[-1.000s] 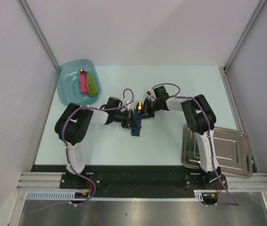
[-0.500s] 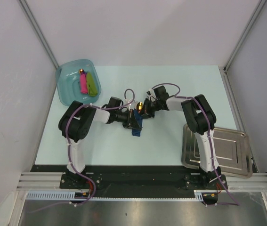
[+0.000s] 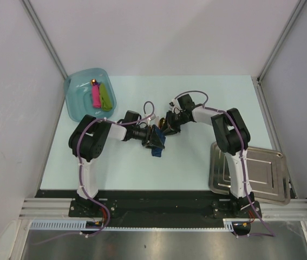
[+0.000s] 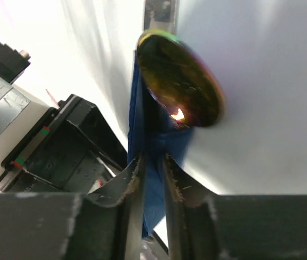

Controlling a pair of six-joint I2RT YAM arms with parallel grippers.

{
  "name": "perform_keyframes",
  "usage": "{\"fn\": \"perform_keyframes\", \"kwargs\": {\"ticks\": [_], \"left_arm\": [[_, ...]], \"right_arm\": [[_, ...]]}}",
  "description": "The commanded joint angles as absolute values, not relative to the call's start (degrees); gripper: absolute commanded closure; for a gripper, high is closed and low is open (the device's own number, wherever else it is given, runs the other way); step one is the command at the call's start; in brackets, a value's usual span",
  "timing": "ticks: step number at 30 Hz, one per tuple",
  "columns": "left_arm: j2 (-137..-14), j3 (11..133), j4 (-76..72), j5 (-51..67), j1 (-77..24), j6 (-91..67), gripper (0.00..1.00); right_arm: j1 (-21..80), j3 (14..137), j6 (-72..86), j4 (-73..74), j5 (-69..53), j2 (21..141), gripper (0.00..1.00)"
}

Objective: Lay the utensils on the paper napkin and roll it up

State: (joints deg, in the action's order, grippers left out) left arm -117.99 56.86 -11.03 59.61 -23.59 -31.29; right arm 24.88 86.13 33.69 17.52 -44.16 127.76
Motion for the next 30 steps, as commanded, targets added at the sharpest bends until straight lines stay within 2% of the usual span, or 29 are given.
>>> {"fn": "perform_keyframes", "kwargs": {"ticks": [1,4,6,16,24,27,30], "left_arm": [[-120.76,55.54,-6.95,51.5,-23.47,-26.63,0.52],[-120.67,55.63,-7.12,51.59,-23.55,-26.37,0.49],[-120.5,55.63,-7.29,51.85,-23.47,-26.37,0.46],[-119.8,55.9,-7.38,52.47,-23.38,-25.4,0.42],[-119.01,55.9,-8.7,53.17,-22.94,-25.75,0.41],[-118.74,55.99,-9.23,53.61,-22.76,-25.84,0.42],[-118.48,55.9,-9.75,54.05,-22.59,-26.02,0.43]], "right_arm": [[21.45,88.68,27.87,25.57,-42.62,123.49,0.71],[20.92,88.95,26.81,26.02,-45.78,122.35,0.64],[21.0,89.03,26.72,25.93,-47.89,122.08,0.56],[23.03,90.87,26.11,25.92,-47.11,126.12,0.52],[23.91,90.79,19.96,30.14,-44.3,128.49,0.62],[23.82,90.79,18.46,30.94,-42.98,129.37,0.69],[23.64,90.7,17.67,31.11,-41.93,129.9,0.8]]}}
